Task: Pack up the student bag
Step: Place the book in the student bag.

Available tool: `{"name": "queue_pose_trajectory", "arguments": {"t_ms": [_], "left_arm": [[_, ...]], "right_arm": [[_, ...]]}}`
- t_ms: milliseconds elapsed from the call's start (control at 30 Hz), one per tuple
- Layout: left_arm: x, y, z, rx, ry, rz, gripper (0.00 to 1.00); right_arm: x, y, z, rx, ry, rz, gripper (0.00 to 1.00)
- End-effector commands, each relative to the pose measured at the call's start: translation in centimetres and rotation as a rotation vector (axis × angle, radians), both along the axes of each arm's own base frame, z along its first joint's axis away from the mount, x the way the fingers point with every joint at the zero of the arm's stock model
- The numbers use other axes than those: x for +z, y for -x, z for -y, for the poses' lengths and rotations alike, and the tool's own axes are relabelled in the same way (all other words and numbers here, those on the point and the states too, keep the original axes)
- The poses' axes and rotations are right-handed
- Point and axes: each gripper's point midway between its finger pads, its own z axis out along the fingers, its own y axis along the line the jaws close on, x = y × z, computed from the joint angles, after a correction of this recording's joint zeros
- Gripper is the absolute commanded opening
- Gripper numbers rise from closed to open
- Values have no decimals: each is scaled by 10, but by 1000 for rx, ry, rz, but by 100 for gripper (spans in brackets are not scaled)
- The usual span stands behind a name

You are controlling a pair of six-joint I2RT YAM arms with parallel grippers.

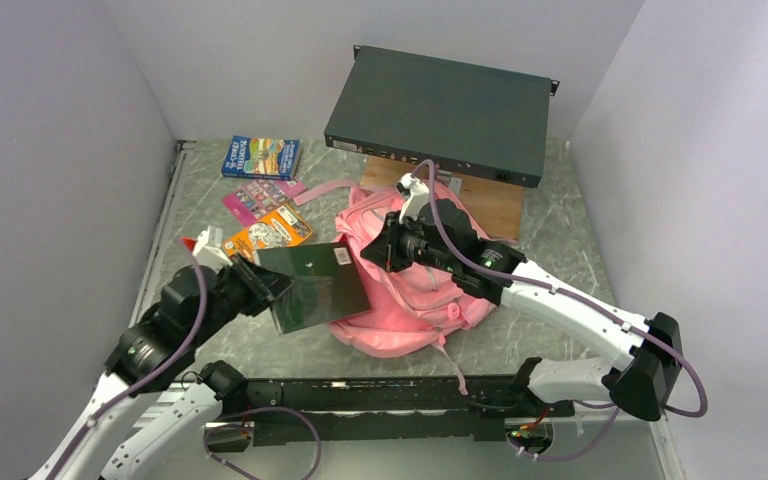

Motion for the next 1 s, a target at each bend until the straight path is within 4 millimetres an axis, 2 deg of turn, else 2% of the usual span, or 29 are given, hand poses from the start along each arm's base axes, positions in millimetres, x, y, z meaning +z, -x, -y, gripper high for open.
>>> {"name": "queue_pose_trajectory", "arguments": {"t_ms": [0, 133, 167, 333, 533, 800, 967], "left_arm": [[39, -23, 42, -60, 293, 84, 0], [25, -43, 63, -66, 445, 97, 0], [29, -50, 65, -57, 487, 133, 0], [23, -74, 72, -26, 555, 253, 0], [40, -71, 91, -81, 640, 385, 0], [37, -84, 102, -41, 579, 367, 0], [38, -94, 119, -13, 561, 367, 0]], "right_arm": [[96, 0, -7, 9, -318, 135, 0], [109, 3, -9, 23, -377, 114, 0], [111, 4, -9, 28, -392, 107, 0], [122, 10, -10, 62, -469, 54, 0], [119, 11, -7, 73, -522, 3, 0], [127, 14, -2, 82, -571, -3, 0], [138, 15, -2, 98, -613, -13, 0]]}}
